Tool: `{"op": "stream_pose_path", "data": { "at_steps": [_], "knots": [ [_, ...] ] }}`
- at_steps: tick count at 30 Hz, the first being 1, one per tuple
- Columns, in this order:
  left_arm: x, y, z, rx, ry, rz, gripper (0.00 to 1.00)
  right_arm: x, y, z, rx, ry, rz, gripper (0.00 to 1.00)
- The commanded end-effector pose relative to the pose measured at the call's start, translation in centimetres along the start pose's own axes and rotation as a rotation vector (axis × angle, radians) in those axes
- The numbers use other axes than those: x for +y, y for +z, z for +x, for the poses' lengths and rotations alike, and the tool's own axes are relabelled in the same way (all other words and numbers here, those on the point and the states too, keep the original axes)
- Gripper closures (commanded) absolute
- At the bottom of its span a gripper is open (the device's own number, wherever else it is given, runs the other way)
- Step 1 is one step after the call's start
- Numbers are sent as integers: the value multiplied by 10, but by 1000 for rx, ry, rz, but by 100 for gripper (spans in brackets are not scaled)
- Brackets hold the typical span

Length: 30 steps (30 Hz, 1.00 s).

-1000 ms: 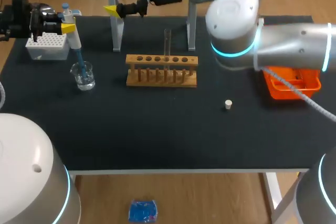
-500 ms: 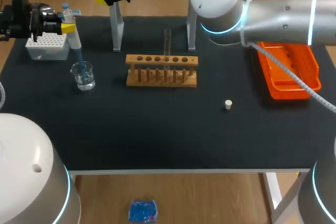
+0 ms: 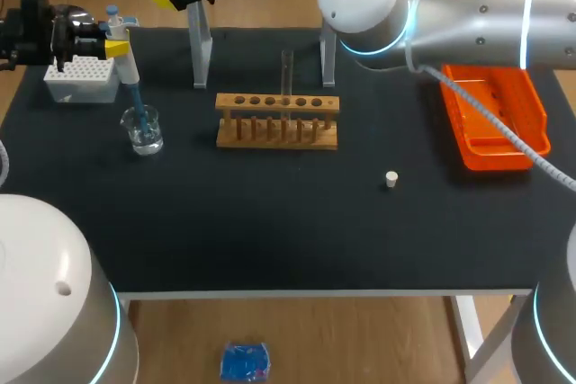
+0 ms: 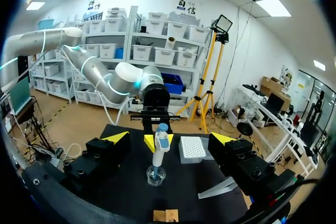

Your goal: Invert the test tube, pick up the pipette, mount the tip to pipette, aspirate from beaker and dispense into the tube, eject the tip, return the pipette, and cap with the stopper.

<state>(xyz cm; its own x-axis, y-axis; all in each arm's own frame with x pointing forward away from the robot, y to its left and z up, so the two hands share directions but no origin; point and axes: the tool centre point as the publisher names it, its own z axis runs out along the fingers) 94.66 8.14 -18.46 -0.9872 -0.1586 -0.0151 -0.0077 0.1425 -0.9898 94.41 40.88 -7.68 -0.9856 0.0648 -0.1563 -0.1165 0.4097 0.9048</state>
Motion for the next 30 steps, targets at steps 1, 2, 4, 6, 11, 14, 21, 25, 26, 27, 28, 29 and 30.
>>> {"op": "stream_pose_path", "data": {
  "at_steps": [1, 2, 4, 6, 11, 14, 21, 25, 26, 27, 28, 29, 30],
  "knots": [
    [1, -1, -1, 4, 1, 1, 100, 1, -1, -1, 2, 1, 7, 0],
    [1, -1, -1, 4, 1, 1, 100, 1, -1, -1, 2, 1, 7, 0],
    [1, -1, -1, 4, 1, 1, 100, 1, -1, -1, 2, 1, 7, 0],
    [1, -1, -1, 4, 1, 1, 100, -1, 3, 0, 7, 20, 3, 0],
    [1, -1, -1, 4, 1, 1, 100, 0, 21, -3, 28, 46, -7, 0],
    [1, -1, -1, 4, 1, 1, 100, 3, 31, -6, 34, 44, -5, 0],
    [1, -1, -1, 4, 1, 1, 100, 9, 45, -12, 48, 47, -15, 100],
    [1, -1, -1, 4, 1, 1, 100, 13, 48, -12, 58, 76, -28, 100],
    [1, -1, -1, 4, 1, 1, 100, 14, 49, -12, 63, 88, -32, 100],
    [1, -1, -1, 4, 1, 1, 100, 15, 49, -11, 68, 98, -37, 100],
    [1, -1, -1, 4, 1, 1, 100, 16, 50, -10, 70, 109, -44, 100],
    [1, -1, -1, 4, 1, 1, 100, 18, 51, -9, 71, 115, -43, 100],
    [1, -1, -1, 4, 1, 1, 100, 19, 52, -7, 70, 119, -40, 100]
  ]
}}
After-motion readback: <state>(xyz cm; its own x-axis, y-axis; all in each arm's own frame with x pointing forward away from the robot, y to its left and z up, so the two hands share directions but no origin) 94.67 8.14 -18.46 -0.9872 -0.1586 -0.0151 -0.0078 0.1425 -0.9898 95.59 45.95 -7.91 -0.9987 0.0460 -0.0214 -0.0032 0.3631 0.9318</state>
